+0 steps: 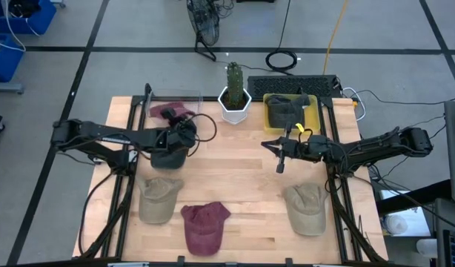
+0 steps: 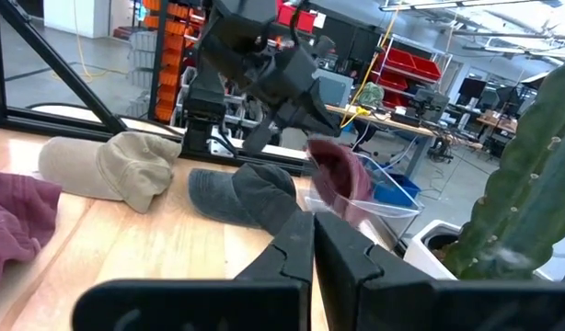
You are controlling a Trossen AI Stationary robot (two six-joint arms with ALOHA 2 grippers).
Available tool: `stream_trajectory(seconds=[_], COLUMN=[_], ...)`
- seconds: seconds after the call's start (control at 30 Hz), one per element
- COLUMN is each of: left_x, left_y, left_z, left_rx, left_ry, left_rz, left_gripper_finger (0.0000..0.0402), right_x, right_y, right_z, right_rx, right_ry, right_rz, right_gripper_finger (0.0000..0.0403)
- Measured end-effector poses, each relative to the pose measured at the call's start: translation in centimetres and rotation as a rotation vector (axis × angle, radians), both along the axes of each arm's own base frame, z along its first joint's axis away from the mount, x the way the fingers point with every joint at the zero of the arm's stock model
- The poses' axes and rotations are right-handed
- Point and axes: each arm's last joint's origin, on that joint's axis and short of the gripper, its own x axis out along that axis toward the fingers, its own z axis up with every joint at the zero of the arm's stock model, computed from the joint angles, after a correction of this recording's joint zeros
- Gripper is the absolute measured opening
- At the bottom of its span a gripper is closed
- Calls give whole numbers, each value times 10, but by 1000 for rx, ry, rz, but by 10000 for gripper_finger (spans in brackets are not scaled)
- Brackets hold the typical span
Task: Pick & Place hat
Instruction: Put the top red cap into the transparent bin
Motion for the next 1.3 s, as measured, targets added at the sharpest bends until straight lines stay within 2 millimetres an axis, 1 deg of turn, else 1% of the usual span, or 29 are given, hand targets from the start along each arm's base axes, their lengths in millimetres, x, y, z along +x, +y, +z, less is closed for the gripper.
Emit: stream_trajectory(seconds=[0.1,0.27,0.4,0.57,0.67,0.77,0.87,1.0,1.13,1.23,1.3], left_x=[-7,-12,-16,-17,-16,-15,-11,-3,3,4,5], left_y=[-1,1,5,9,9,9,9,10,17,25,31], left_z=[4,9,9,8,6,4,0,-9,-26,-38,-43], left_rx=[-7,-22,-55,-140,-223,-305,-326,-308,-289,-249,-216], left_ry=[-1,-21,-24,-40,-56,-69,-67,-26,79,152,180], left_rz=[6,8,13,-22,-66,-118,-131,-120,-90,-19,22], left_gripper_finger=[6,12,4,27,45,68,103,163,223,256,271], right_x=[0,0,0,0,0,0,0,0,0,0,0], right_y=[0,0,0,0,0,0,0,0,0,0,0], right_z=[0,-1,-2,-3,-3,-3,-3,-3,-3,-3,-3], right_rx=[3,18,22,31,36,37,37,43,43,43,43], right_ry=[3,9,14,24,27,28,27,26,26,26,26], right_rz=[0,0,0,0,-1,0,-1,-1,-1,-1,-1], right_gripper_finger=[4,4,4,4,4,4,4,4,4,4,4])
